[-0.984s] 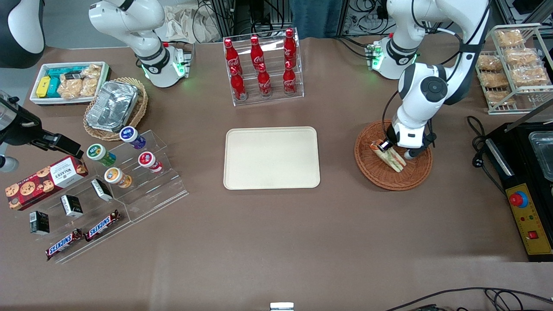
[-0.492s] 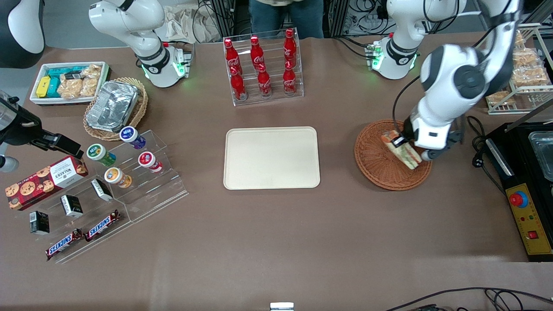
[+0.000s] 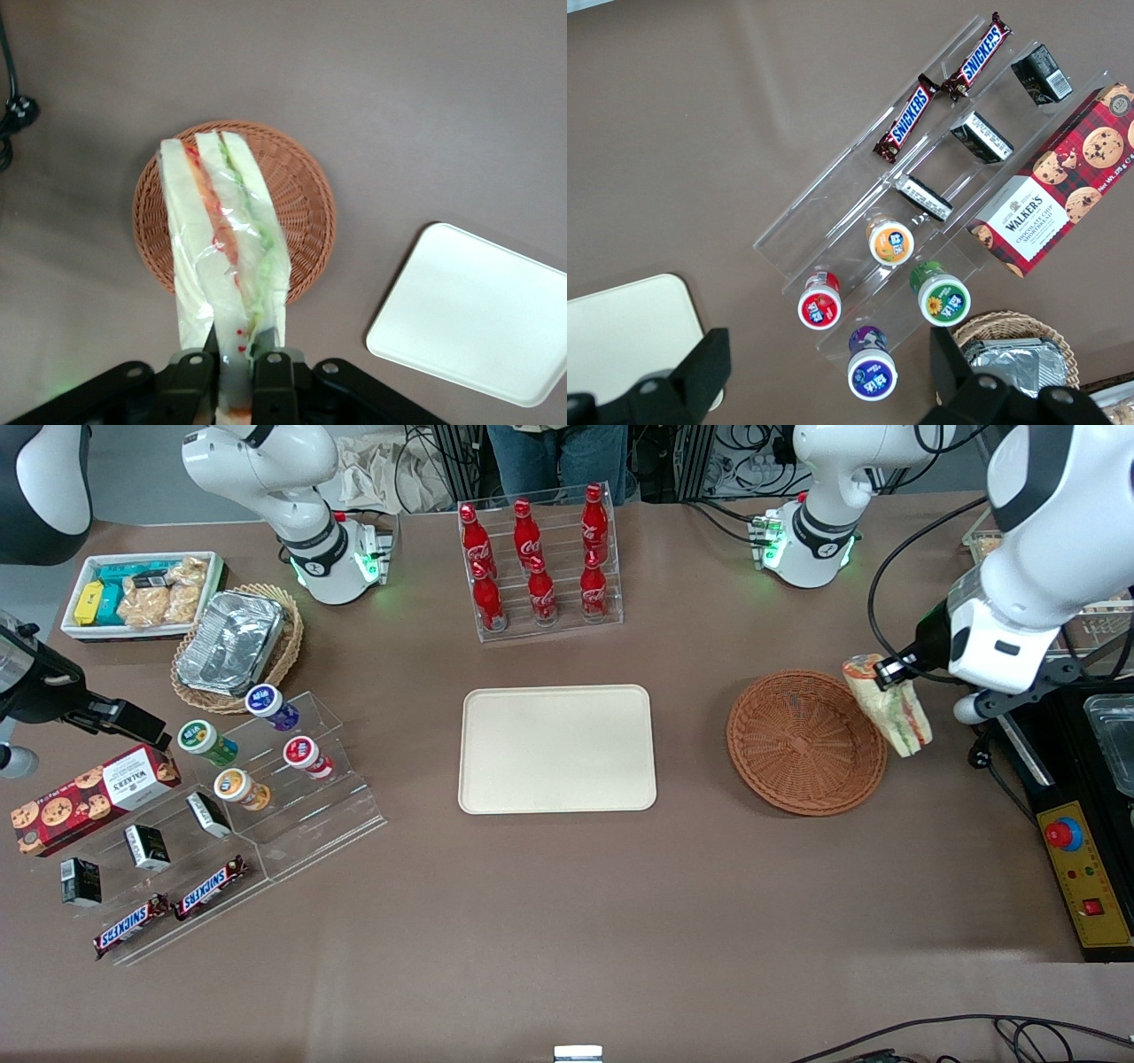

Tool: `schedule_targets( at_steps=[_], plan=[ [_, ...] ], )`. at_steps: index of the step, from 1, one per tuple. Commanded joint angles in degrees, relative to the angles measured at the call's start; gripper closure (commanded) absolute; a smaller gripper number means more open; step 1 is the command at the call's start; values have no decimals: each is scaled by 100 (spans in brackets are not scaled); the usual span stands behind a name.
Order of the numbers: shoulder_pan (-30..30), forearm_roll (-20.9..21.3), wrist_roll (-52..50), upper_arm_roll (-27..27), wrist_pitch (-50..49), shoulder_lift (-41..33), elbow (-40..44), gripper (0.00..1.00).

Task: Place sandwich from basket to tray
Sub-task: 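Carry the sandwich over the beige tray with the left gripper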

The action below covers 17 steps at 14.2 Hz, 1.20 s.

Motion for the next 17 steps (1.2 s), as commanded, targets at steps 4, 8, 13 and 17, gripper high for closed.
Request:
schedule_targets(
  at_steps=[4,8,13,17],
  plan=[
    [-593,-120,580,-114,-195,247,247,100],
    [-1480,-129,404,-158,50,441,221,100],
    [-2474,-478,-88,-176,1385,1327,72,100],
    [-2949,-666,-421,-167,2440,2180,63,100]
  ],
)
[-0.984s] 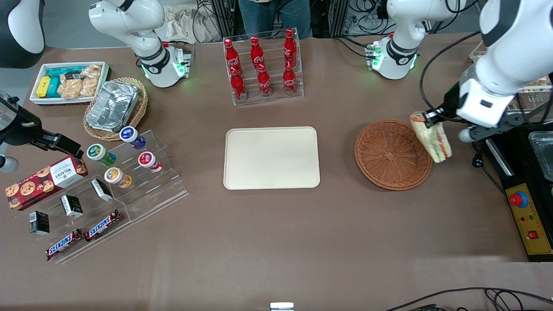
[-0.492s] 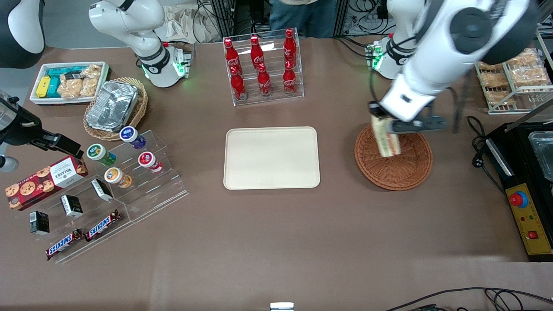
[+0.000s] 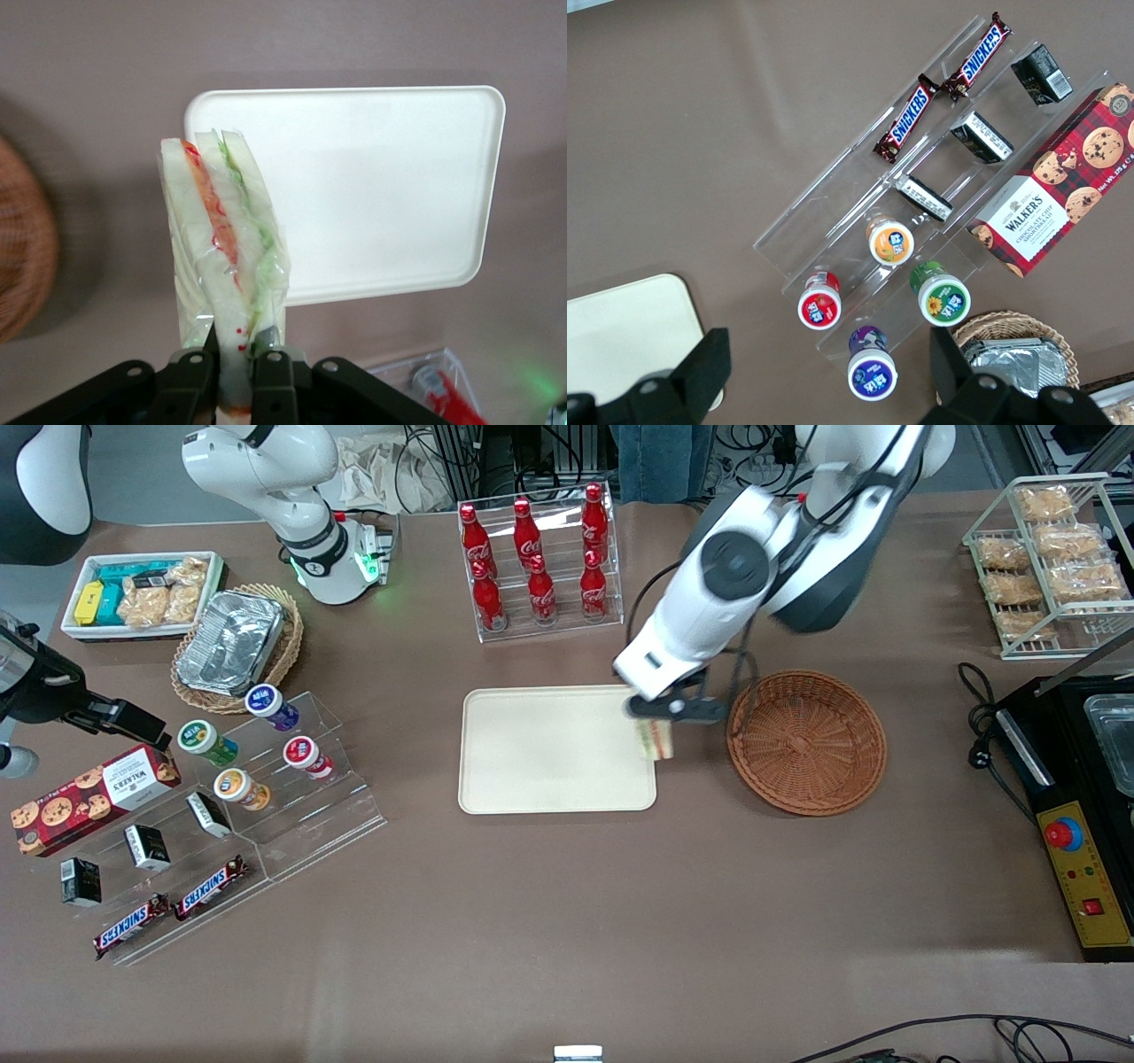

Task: Place sandwich from basket to tray
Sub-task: 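Carry the sandwich over the beige tray with the left gripper, then lower the sandwich onto the tray and open the left gripper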

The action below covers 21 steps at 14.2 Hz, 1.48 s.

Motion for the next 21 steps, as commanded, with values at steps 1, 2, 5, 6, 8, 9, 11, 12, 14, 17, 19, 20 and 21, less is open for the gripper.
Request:
schedule_targets(
  at_steps=[1,2,5,6,8,9,11,12,14,17,19,20,21],
  plan=[
    [-280,-33,-253,87,537,451,87,100],
    [-306,-24,-219,87,696,591,61,100],
    [-455,151,-280,87,1153,1022,34,100],
    [-500,160,-297,104,1268,1058,-70,100],
    [-500,178,-271,104,1723,1067,-412,100],
    [-500,178,-245,104,1987,1076,-632,100],
    [-500,204,-218,113,2183,1067,-818,100],
    [-491,283,-236,113,2183,1059,-818,63],
    [-430,537,-227,122,2148,997,-810,0],
    [-351,818,-166,410,1597,673,-713,0],
    [-168,872,376,586,1061,269,-573,0],
    [-1,863,762,605,867,59,-555,0],
    [201,855,1184,605,665,-126,-555,0]
  ],
)
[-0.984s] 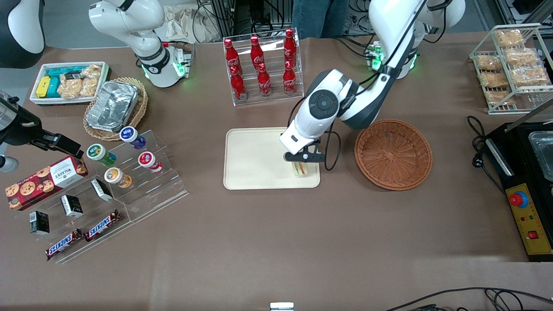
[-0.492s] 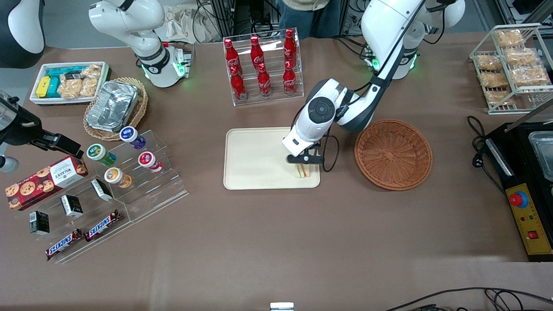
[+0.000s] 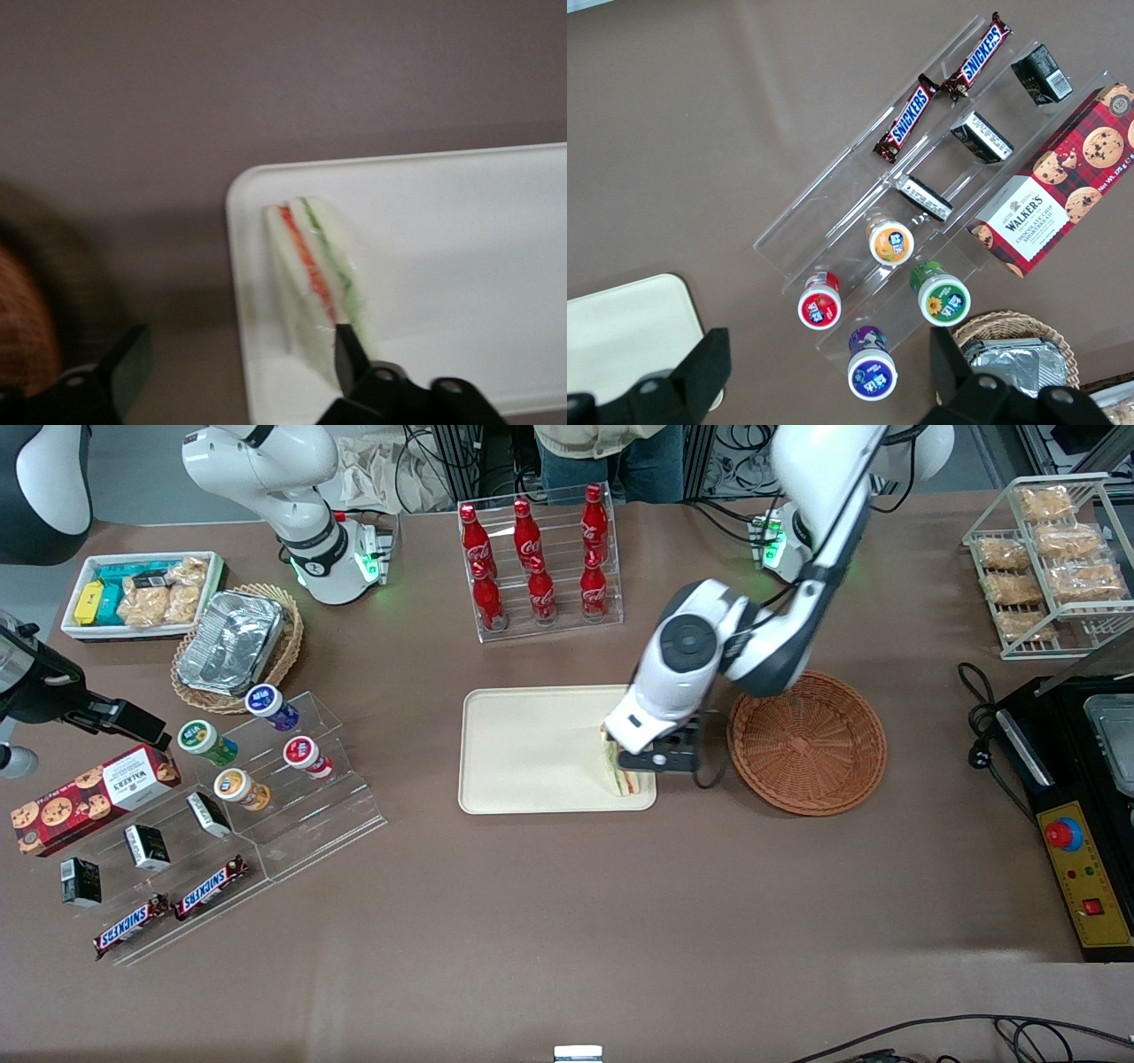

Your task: Place sandwich from basket to tray

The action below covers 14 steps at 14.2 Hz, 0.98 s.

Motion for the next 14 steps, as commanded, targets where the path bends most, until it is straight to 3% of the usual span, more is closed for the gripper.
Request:
schedule_targets(
  at_steps=[1,8,12,14],
  plan=[
    [530,7,1025,11,-600,-665,-73,0],
    [1971,59,3601,29,-2112,-1395,435,0],
    [2438,286,4489,46,-2930,-1501,1139,0],
    [2632,410,4439,38,-3037,-1659,1166,0]
  ],
)
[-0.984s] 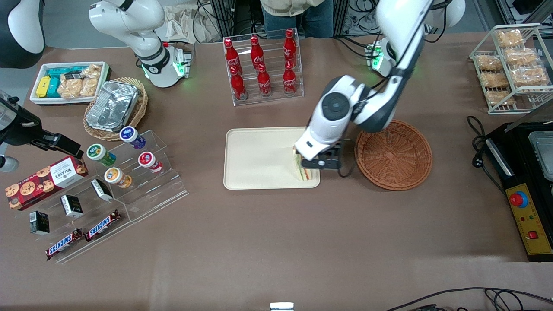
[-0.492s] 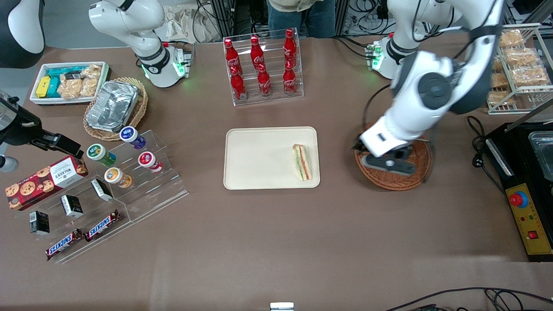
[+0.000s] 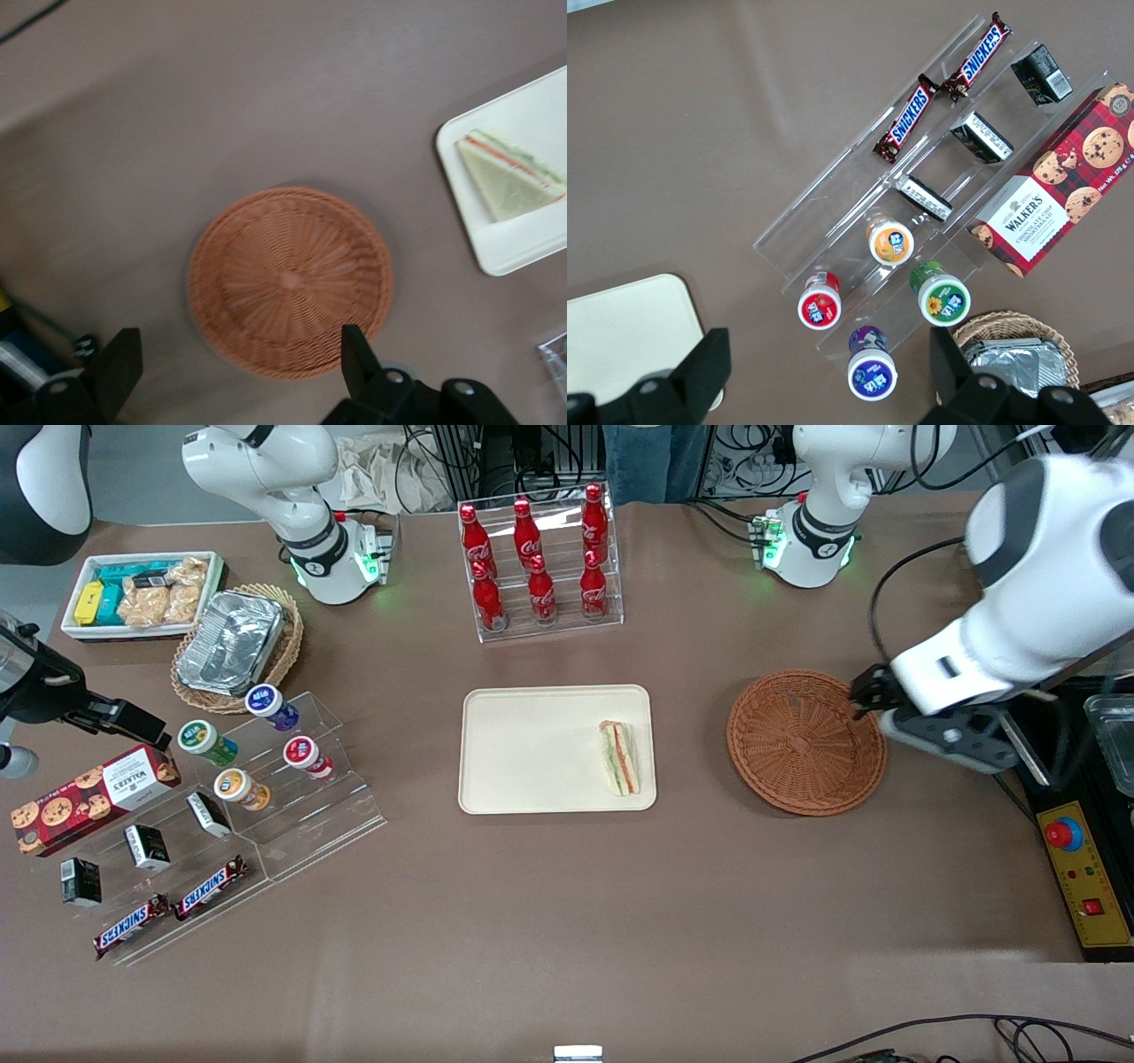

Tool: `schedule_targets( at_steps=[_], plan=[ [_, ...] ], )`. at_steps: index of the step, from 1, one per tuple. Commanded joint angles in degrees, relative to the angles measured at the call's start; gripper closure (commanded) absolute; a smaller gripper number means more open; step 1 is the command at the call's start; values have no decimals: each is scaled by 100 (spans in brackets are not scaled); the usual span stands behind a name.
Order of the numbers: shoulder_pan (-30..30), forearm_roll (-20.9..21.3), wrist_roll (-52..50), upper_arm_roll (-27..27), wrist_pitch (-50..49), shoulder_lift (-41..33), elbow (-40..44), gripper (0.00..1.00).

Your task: Place sandwich from basket to tray

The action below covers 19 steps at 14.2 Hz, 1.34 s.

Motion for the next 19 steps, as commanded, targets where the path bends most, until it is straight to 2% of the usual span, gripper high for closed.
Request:
schedule_targets(
  at_steps=[1,4,10,19],
  plan=[
    [352,145,108,-74,-221,-153,115,0],
    [600,214,-348,-74,-396,-267,97,0],
    [758,426,-314,-74,-441,-312,124,0],
    [1058,373,-261,-91,-555,-373,272,0]
  ],
)
